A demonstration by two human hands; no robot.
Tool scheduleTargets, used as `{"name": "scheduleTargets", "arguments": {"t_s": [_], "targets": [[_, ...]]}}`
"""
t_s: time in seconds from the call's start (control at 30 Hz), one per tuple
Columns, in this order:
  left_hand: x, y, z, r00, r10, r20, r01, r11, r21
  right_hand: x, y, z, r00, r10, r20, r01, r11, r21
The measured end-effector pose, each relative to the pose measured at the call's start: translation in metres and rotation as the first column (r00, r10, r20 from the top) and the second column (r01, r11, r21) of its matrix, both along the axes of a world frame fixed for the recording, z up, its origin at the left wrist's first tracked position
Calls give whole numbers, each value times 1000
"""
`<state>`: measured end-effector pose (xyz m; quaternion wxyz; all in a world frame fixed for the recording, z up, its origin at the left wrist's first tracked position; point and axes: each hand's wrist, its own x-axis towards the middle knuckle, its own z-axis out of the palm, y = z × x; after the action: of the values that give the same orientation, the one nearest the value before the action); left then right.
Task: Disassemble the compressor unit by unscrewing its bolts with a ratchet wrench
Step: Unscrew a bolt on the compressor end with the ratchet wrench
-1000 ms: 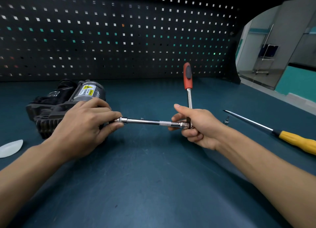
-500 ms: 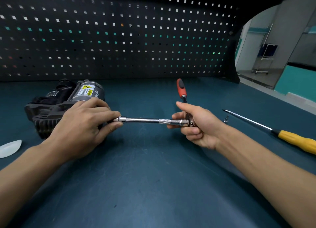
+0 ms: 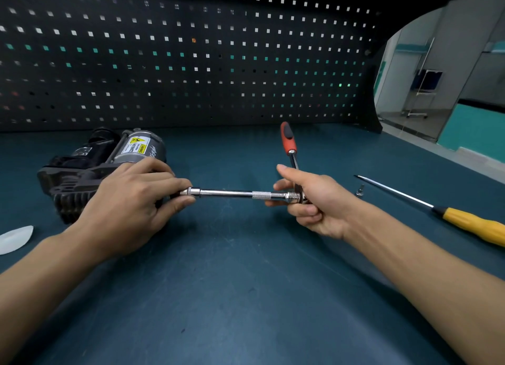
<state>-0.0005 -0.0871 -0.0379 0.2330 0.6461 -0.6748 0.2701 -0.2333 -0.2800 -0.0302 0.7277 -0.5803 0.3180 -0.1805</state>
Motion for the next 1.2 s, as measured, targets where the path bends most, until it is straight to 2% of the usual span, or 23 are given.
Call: {"name": "scheduleTargets", "arguments": {"t_s": [0.13,0.4,0.67,0.83,1.2], "targets": [[-1,1,1,1000,2,-15,-2,1000,18,2,3,-3,999,-37,17,40,984,-176],[-4,2,2,998,42,-40,-39,997,65,2,7,-6,988,-57,146,105,933,-344],[-6,4,5,997,61,-48,-56,994,92,2,-1,-14,975,4,221,147,732,-666],[-7,4,5,997,65,-51,-60,995,86,3,-4,-16,961,57,270,167,658,-734],[-13,4,6,994,62,-86,-61,998,10,0,-5,-16,946,109,304,191,569,-799]]}}
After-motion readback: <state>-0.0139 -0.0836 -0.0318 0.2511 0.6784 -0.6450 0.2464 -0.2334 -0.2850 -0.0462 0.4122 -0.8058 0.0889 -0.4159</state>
